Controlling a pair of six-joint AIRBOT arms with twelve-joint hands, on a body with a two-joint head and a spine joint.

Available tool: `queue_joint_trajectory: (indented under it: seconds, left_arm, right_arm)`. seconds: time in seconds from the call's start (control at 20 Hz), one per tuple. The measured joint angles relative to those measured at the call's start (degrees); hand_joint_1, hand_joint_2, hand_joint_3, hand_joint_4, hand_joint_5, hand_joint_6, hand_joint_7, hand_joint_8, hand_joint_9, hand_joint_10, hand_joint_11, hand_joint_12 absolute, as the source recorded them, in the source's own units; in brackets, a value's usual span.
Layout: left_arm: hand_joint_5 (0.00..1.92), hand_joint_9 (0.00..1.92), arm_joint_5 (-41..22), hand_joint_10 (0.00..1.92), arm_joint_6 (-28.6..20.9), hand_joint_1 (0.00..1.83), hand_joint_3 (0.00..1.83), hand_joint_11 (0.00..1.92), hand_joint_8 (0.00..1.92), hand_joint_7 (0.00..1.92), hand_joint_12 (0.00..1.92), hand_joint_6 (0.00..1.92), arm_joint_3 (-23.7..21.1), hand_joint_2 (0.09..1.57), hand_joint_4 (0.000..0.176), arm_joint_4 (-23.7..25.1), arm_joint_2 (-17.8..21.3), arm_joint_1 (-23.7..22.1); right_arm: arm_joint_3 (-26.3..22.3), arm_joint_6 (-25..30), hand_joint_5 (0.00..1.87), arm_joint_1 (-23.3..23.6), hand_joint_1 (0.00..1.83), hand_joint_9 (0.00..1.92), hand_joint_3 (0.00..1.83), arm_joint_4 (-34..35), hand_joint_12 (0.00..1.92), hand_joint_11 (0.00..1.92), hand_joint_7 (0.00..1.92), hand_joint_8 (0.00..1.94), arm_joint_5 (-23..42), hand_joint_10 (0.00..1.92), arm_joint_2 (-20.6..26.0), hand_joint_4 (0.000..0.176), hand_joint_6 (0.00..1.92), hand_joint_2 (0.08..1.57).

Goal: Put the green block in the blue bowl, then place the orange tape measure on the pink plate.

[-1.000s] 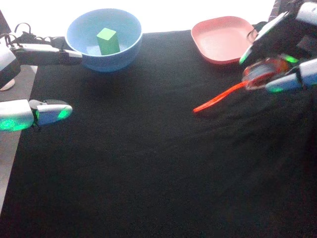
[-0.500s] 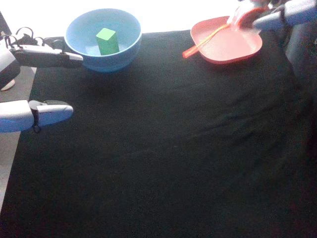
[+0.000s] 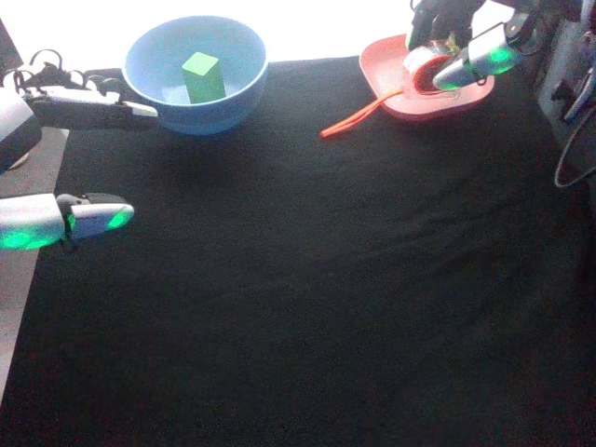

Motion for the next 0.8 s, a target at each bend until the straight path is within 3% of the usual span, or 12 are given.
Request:
queue_joint_trajectory:
  seconds: [0.05,0.1,0.25,0.35,0.4,0.45,0.5,0.6,0.65,0.7,0.75,0.8]
  left_arm:
    - [0.66,0.5,-0.02,0.0,0.02,0.89,0.0,0.04,0.0,0.63,0.91,0.0,0.0,1.06,0.02,-0.07,0.0,-0.02]
    - [0.66,0.49,0.0,0.0,0.0,0.88,0.0,0.03,0.0,0.63,0.92,0.0,0.0,1.06,0.017,0.0,0.0,-0.02]
    - [0.65,0.47,-0.07,0.0,-0.17,0.86,0.0,0.0,0.0,0.62,0.94,0.0,0.0,1.07,0.029,-0.04,-0.2,-0.13]
    - [0.65,0.48,-0.07,0.0,-0.44,0.86,0.0,0.0,0.0,0.62,0.93,0.0,0.0,1.07,0.019,0.13,-0.35,-0.13]
    - [0.64,0.49,-0.09,0.0,-0.46,0.89,0.0,0.0,0.0,0.6,0.98,0.0,0.0,1.07,0.0,0.09,-0.35,-0.13]
    - [0.62,0.47,-0.31,0.0,-0.46,0.89,0.0,0.0,0.0,0.56,0.96,0.0,-0.02,1.07,0.0,0.02,-0.35,-0.11]
    - [0.6,0.48,-0.55,0.0,-0.46,0.89,0.0,0.03,0.0,0.55,0.97,0.0,-0.09,1.06,0.0,-0.02,-0.28,-0.11]
    - [0.5,0.38,-1.46,0.0,-0.66,0.85,0.0,0.0,0.0,0.44,0.87,0.0,-0.72,1.02,0.043,-0.26,0.37,0.04]
    - [0.43,0.35,-2.51,0.0,-0.66,0.88,0.0,0.0,0.0,0.39,0.85,0.0,-0.85,1.0,0.075,-0.28,0.5,0.2]
    - [0.38,0.32,-3.89,0.0,-0.76,0.9,0.0,0.0,0.0,0.35,0.79,0.0,-0.92,0.98,0.086,-0.59,0.79,0.7]
    - [0.38,0.33,-4.44,0.0,-0.68,0.89,0.0,0.0,0.0,0.35,0.78,0.0,-1.46,0.97,0.073,-1.05,1.22,0.94]
    - [0.33,0.32,-6.16,0.0,-0.72,0.83,0.0,0.0,0.0,0.32,0.74,0.0,-2.32,0.97,0.053,-1.75,1.84,1.73]
  right_arm:
    - [0.13,0.35,0.5,0.37,0.98,0.36,0.0,-0.66,0.78,0.04,0.43,0.0,-0.13,0.02,0.04,0.059,0.01,0.82]
    - [0.42,0.44,0.35,0.52,0.9,0.2,0.0,-0.57,0.52,0.01,0.27,0.0,-0.22,0.01,0.04,0.09,0.0,0.78]
    - [0.55,0.98,0.19,0.52,0.81,0.12,0.0,-1.95,0.47,0.0,0.15,0.0,-1.44,0.0,0.2,0.111,0.0,0.79]
    - [0.35,1.51,0.18,0.5,0.82,0.08,0.0,-2.45,0.35,0.0,0.12,0.0,-1.86,0.0,0.2,0.104,0.0,0.8]
    - [-0.42,1.53,0.11,0.5,0.78,0.01,0.0,-2.08,0.1,0.0,0.06,0.01,-1.53,0.0,0.63,0.145,0.01,0.8]
    - [-1.95,1.55,0.09,0.5,0.77,0.0,0.0,-1.66,0.02,0.0,0.05,0.01,-0.48,0.0,1.64,0.164,0.01,0.81]
    - [-4.2,1.62,0.07,0.5,0.77,0.0,0.01,-0.63,0.0,0.0,0.04,0.0,1.03,0.0,3.17,0.171,0.0,0.82]
    - [-9.51,1.6,0.05,0.5,0.7,0.0,0.0,4.17,0.0,0.0,0.0,0.0,5.53,0.0,6.95,0.175,0.0,0.79]
    - [-11.76,1.62,0.01,0.5,0.73,0.0,0.0,5.86,0.0,0.0,0.0,0.0,8.02,0.0,9.09,0.168,0.0,0.79]
    - [-14.01,1.62,0.04,0.48,0.83,0.0,0.0,8.66,0.0,0.0,0.0,0.0,11.52,0.0,11.63,0.139,0.02,0.76]
    - [-15.39,1.62,0.02,0.13,0.83,0.0,0.0,11.72,0.0,0.0,0.0,0.0,13.62,0.0,13.2,0.108,0.01,0.79]
    - [-17.11,1.64,0.01,-1.81,0.76,0.0,0.0,17.29,0.0,0.0,0.0,0.0,17.73,0.0,14.99,0.136,0.0,0.78]
